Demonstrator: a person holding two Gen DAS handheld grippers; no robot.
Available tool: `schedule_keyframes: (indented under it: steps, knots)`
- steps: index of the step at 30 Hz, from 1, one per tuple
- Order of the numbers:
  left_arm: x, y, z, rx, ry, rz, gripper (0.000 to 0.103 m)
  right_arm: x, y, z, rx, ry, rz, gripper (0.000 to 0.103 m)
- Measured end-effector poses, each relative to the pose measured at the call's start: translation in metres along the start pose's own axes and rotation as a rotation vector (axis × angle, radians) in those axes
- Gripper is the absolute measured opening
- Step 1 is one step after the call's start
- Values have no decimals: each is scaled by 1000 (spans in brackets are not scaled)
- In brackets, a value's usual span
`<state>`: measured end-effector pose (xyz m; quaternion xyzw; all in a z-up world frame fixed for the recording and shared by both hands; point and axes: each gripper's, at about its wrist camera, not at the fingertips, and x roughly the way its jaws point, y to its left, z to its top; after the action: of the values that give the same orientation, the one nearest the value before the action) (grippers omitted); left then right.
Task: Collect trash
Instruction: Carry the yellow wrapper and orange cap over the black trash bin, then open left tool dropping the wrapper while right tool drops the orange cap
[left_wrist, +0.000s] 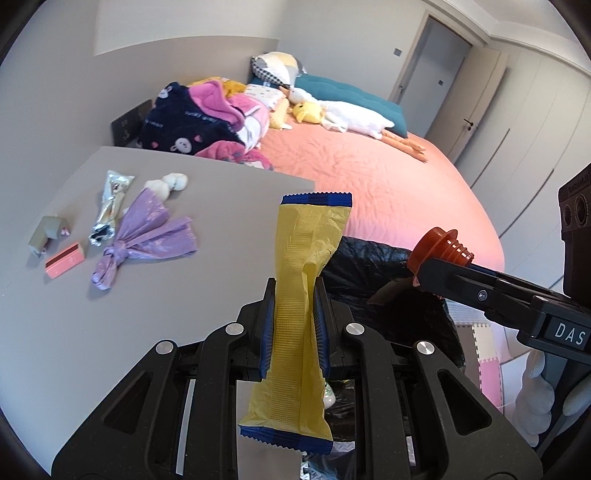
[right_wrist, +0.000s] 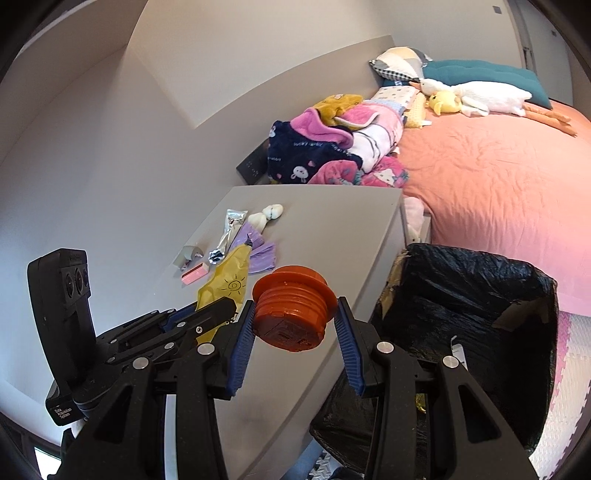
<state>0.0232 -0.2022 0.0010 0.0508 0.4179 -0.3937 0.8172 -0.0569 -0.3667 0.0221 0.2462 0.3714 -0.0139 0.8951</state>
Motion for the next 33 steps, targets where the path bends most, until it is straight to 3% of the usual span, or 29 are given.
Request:
schedule_keyframes:
  steps: [21,22,23,24,25,26,33]
  knots:
    - [38,-90,11,169,73,-166,20,-71,-80,-10,162,-133,-122,45]
    - [39,-93,11,181,74,-173,32,-74,-82,-10,172,-146,-129,46]
    - [39,-96,10,187,70,-172,71,-78,-85,-10,182,-159,-145,62]
    - [39,-99,9,193,66,-169,91,-84,-87,-11,196,-186,-184,69]
    - [36,-103,8,207,38,-161,97,-89,-87,-12,204,-208,-211,84]
    - [34,-105,7,222,22,-158,97,-94,-88,-12,211,-236,-233,87]
    - [37,-105,11,224,26,-165,97,-99,-89,-7,208,-268,-255,89]
